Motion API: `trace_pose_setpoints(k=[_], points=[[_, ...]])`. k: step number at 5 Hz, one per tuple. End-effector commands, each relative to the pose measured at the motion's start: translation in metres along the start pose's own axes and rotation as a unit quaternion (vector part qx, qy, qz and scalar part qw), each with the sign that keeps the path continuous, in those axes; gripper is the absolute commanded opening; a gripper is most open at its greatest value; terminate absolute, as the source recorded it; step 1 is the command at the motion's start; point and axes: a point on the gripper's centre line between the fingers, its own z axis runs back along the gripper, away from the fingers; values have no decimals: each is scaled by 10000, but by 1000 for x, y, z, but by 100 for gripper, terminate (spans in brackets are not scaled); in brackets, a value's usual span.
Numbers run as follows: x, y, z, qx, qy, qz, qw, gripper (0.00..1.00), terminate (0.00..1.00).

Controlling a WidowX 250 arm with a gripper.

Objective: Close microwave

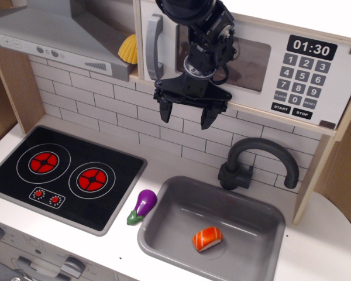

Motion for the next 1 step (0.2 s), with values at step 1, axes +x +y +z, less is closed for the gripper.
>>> trace_pose_setpoints(k=[1], points=[[20,2,19,-137,-325,161,9992,100,100]])
